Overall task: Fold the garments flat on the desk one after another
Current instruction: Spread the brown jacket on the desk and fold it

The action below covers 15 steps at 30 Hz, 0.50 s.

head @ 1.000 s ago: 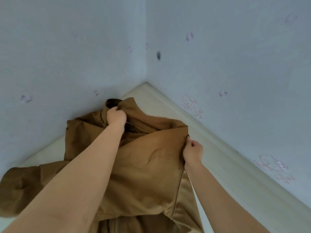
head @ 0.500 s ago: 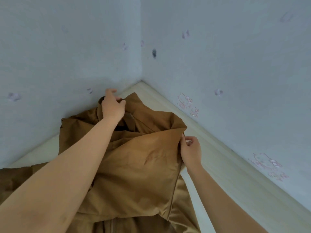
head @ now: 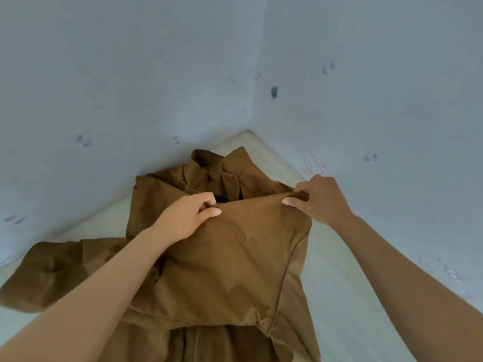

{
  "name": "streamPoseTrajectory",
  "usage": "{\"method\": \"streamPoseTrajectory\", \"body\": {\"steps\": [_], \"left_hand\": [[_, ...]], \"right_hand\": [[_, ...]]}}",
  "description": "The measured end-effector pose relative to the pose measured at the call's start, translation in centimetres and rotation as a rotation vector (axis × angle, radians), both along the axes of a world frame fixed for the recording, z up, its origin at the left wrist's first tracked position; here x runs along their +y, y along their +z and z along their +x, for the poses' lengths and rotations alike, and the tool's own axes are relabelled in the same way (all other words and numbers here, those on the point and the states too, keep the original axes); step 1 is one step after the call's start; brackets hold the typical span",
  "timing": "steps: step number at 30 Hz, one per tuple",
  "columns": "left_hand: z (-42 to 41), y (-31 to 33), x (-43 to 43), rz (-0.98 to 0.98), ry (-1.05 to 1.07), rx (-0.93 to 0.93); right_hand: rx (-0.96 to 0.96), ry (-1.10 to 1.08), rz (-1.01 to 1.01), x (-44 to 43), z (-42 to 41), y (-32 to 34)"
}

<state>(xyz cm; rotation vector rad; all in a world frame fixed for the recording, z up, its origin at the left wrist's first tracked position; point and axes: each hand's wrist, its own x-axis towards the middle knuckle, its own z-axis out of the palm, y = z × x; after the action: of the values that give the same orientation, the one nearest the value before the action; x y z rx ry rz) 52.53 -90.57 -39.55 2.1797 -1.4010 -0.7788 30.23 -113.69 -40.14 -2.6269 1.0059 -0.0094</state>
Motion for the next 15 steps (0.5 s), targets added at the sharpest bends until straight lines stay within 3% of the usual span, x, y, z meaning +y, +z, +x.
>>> {"method": "streamPoseTrajectory", "body": {"steps": [3,5,8,12,15], "left_hand": [[1.0,0.2,2.7,0.061,0.101,-0.032],[2.1,0.2,5.4,0.199,0.118,0.095],[4.2,-0.2,10.7,0.295,0.078,0.080],[6.5,-1.4,15.4,0.362,0.021,-0.074],[7.7,-1.8,18.3,0.452,0.022,0.008]], "right_hand": [[-0.001,-0.086,-0.120,2.7,1.5,-0.4],[-0.102,-0.091,-0.106,5.4,2.1,-0.6],[-0.195,-0.026,-0.039,10.3,2.9,-0.9],[-0.134,0.172,0.022,16.7,4.0,-1.9],[-0.053,0.220,0.020,20.1,4.9,-2.4]]}}
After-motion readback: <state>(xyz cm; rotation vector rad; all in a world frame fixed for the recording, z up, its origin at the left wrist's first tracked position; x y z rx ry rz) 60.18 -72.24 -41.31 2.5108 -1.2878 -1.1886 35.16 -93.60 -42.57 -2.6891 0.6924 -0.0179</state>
